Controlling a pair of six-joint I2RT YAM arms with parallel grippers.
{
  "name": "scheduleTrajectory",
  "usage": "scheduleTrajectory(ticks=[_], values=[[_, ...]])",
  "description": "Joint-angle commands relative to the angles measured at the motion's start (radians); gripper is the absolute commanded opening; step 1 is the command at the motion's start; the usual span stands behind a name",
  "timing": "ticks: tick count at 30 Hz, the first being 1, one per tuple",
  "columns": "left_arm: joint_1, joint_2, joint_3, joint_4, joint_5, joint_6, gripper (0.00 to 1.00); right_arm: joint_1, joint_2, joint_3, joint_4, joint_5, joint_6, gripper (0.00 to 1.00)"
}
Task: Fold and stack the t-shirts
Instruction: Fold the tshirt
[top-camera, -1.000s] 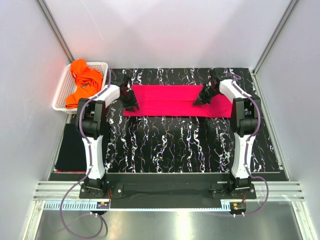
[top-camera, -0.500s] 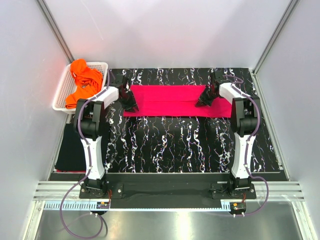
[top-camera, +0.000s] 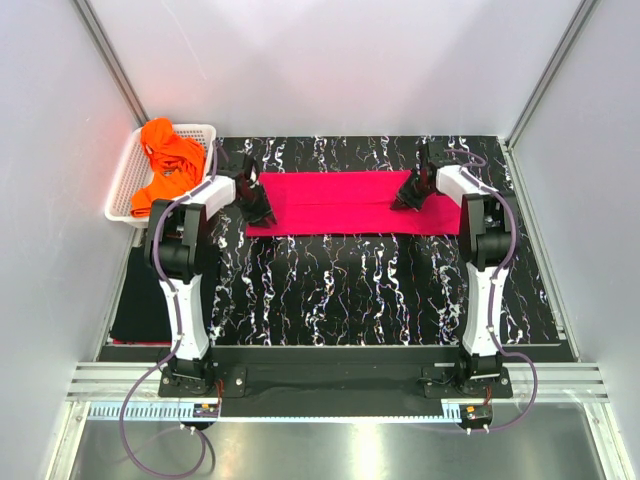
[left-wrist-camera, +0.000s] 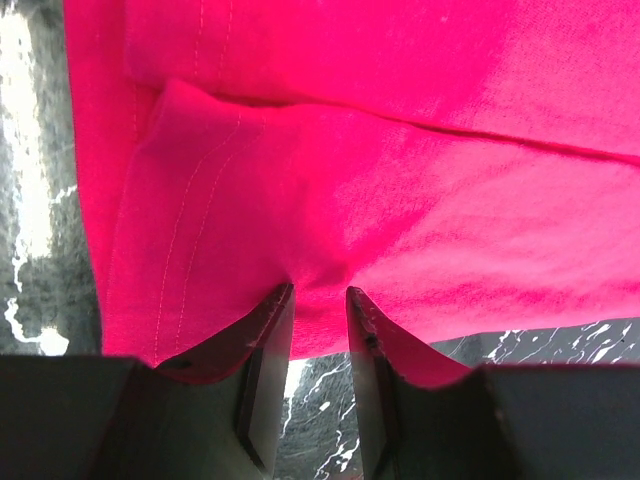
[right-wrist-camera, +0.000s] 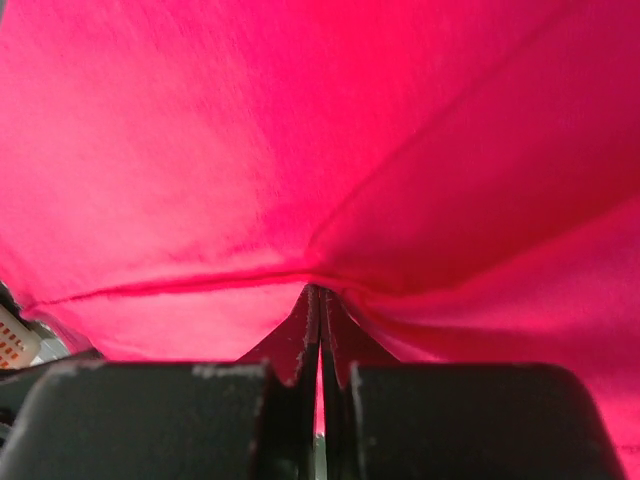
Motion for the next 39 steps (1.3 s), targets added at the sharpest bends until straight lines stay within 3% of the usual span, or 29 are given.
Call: scheduleTrajectory(ticks=[1,10,17,19,24,27,29,32,39], values=[[0.007,-0.017,-0.044,-0.056,-0.016,0.016,0.34,0.000,0.025,0.063,0.043,0.029,0.018,0.00],[0.008,-0.043,-0.056,-0.056,-0.022,0.017,0.34,-0.003,0.039,0.080,0.043,0.019,0.025,0.00],[0.007,-0.094,-0.064,-0.056,-0.023,0.037,0.36,-0.035,-0.115,0.071,-0.067,-0.003,-0.028,0.01],[0.005,-0.088,-0.069,-0.056,-0.030,0.039,0.38,-0.062,-0.157,0.060,-0.094,0.025,-0.034,0.21],[0.008,-0.051,-0.095,-0.062,-0.004,0.014,0.38,-0.160,-0.215,0.034,-0.120,0.072,-0.022,0.29],[0.007,-0.046,-0.116,-0.061,0.004,-0.003,0.36,-0.174,-0.218,0.011,-0.129,0.118,-0.006,0.27],[0.007,-0.063,-0.145,-0.061,0.004,-0.006,0.36,-0.174,-0.217,-0.013,-0.129,0.143,0.014,0.13],[-0.010,-0.103,-0.211,-0.059,0.007,-0.016,0.35,-0.171,-0.212,-0.047,-0.124,0.201,0.063,0.04],[-0.156,-0.276,-0.437,-0.027,-0.005,-0.035,0.35,-0.161,-0.186,-0.090,-0.091,0.252,0.069,0.00]])
